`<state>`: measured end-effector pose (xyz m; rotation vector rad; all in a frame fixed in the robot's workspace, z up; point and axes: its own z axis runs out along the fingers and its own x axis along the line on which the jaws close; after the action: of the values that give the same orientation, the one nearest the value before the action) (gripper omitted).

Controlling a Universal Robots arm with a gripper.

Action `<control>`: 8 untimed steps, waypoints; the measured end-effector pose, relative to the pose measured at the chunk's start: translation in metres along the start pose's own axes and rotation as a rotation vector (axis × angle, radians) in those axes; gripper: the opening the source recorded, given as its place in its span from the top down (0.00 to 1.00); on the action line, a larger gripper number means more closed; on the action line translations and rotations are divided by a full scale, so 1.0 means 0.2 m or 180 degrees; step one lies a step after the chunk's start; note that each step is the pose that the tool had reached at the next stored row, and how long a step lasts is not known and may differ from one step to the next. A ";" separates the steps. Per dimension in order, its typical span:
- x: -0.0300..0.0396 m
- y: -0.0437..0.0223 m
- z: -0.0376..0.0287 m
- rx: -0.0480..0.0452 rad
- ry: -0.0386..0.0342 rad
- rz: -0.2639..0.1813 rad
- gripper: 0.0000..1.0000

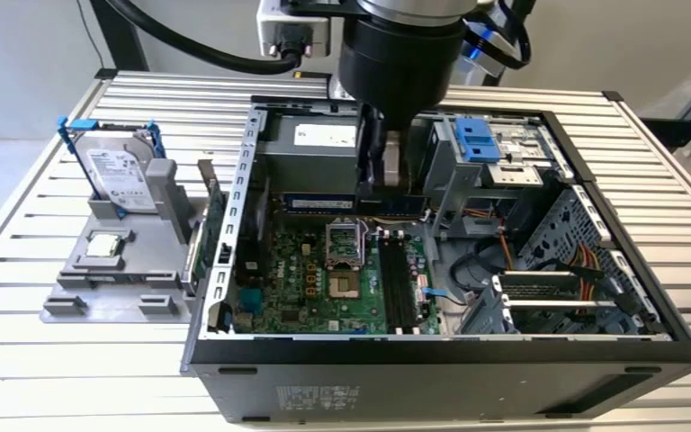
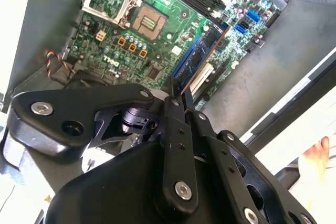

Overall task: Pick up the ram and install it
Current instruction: 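Pick up the ram and move it above insertion slot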

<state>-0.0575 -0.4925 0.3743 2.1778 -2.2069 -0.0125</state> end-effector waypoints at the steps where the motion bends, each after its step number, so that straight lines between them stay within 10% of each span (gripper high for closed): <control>1: 0.000 -0.006 0.000 0.0000 0.0000 0.0000 1.00; 8: -0.001 -0.049 -0.002 0.0000 0.0000 0.0000 1.00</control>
<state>-0.0477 -0.4925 0.3744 2.1779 -2.2068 -0.0124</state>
